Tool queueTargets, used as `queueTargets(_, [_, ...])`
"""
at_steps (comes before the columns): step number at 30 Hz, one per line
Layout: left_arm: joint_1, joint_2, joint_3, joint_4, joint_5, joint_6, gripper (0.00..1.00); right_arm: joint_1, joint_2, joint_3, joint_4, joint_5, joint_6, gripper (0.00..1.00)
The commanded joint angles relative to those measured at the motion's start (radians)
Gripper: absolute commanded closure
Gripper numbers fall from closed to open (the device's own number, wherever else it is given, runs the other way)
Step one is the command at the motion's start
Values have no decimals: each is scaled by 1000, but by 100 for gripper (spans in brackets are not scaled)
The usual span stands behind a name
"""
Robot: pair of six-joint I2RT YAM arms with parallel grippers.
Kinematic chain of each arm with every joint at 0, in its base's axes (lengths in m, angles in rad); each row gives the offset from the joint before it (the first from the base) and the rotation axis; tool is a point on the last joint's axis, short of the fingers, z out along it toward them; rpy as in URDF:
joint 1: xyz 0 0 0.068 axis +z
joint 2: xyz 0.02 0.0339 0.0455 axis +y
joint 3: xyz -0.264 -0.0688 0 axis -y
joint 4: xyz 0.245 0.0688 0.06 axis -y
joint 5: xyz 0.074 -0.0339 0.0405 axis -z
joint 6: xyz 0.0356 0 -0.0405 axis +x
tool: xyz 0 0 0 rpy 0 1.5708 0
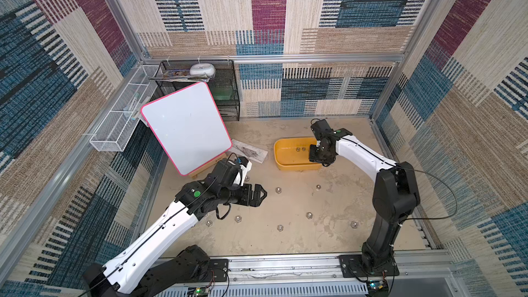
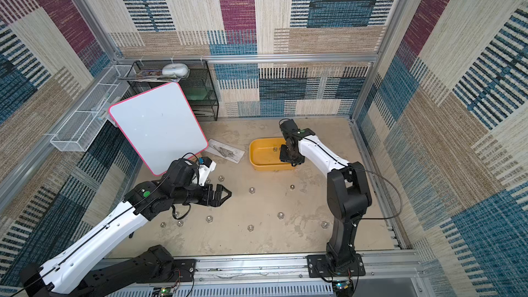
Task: Put the nuts on the desktop into the storage box
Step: Place the nut in the storage box, then pick up the nut from the center of the board.
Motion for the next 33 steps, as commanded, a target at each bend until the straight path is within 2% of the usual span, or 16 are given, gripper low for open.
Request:
queueTargets(1, [-7, 13, 7, 41, 48, 23, 0, -10, -105, -114, 23, 28, 69, 55])
queueTargets(9, [-19, 52, 20, 68, 77, 32, 0, -41, -376, -414, -2, 79, 161, 52])
queueTargets(18, [-45, 62, -8, 97, 100, 18, 0, -95, -576, -693, -8, 12, 280, 52])
queueTargets(26, [-62, 81, -4, 102, 108, 27, 0, -97, -644, -807, -46, 6, 368, 51])
queueTargets(33, [-64, 79, 0, 100, 102, 35, 0, -98, -707, -831, -59, 34, 443, 42])
